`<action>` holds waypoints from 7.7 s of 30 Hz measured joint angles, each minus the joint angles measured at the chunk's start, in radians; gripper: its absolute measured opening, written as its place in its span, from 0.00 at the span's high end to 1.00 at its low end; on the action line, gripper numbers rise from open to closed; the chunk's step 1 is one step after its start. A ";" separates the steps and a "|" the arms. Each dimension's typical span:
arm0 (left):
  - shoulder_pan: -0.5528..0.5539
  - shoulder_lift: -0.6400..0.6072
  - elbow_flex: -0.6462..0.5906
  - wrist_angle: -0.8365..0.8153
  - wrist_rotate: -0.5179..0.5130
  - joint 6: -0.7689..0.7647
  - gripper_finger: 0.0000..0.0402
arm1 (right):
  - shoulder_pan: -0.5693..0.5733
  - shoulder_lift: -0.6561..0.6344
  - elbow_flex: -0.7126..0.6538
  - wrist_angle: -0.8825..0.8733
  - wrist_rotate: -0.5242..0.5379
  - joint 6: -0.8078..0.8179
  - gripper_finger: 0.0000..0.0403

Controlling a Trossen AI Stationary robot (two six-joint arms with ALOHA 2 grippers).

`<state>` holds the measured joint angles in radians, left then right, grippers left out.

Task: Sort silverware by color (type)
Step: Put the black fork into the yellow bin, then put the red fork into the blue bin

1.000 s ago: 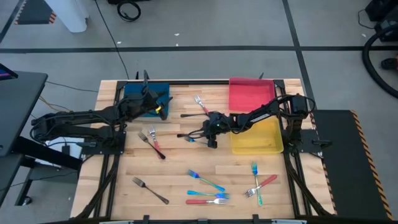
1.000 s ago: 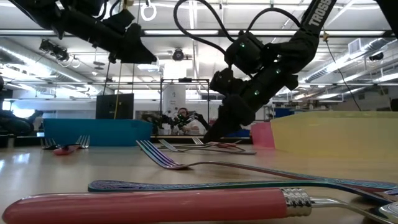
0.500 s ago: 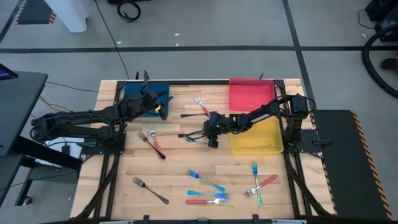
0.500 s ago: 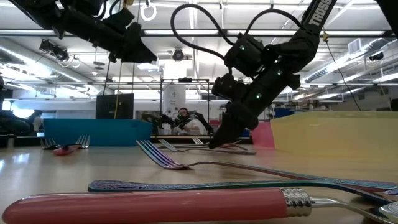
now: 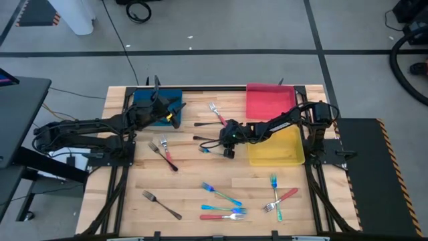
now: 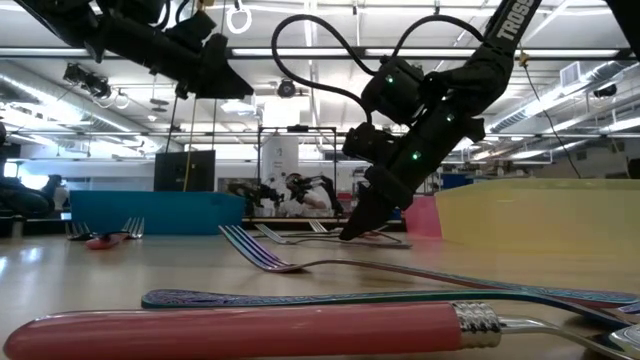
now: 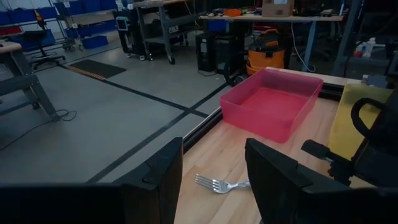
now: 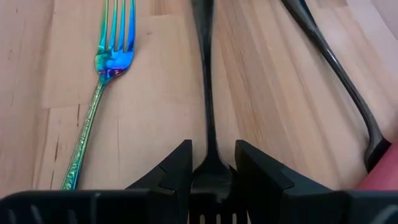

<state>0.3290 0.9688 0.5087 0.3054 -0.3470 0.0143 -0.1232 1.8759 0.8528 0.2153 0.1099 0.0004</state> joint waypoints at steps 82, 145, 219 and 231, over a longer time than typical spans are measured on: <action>-0.001 0.000 0.000 -0.046 0.000 0.016 0.57 | 0.509 -0.716 -0.044 -1.340 0.426 0.958 0.72; -0.001 0.000 0.000 -0.003 0.000 -0.003 0.57 | 0.491 -0.671 -0.121 -1.229 0.316 0.995 0.64; 0.164 1.098 0.946 -0.667 0.618 0.749 0.57 | 0.040 -0.661 0.025 -0.811 0.368 0.251 0.61; 0.122 1.054 0.946 -0.716 0.490 0.704 0.57 | 0.041 -0.654 0.024 -0.772 0.368 0.258 0.61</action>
<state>0.4510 2.0225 1.4544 -0.4105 0.1430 0.7187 -0.0826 1.2224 0.8772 -0.5566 0.4781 0.2584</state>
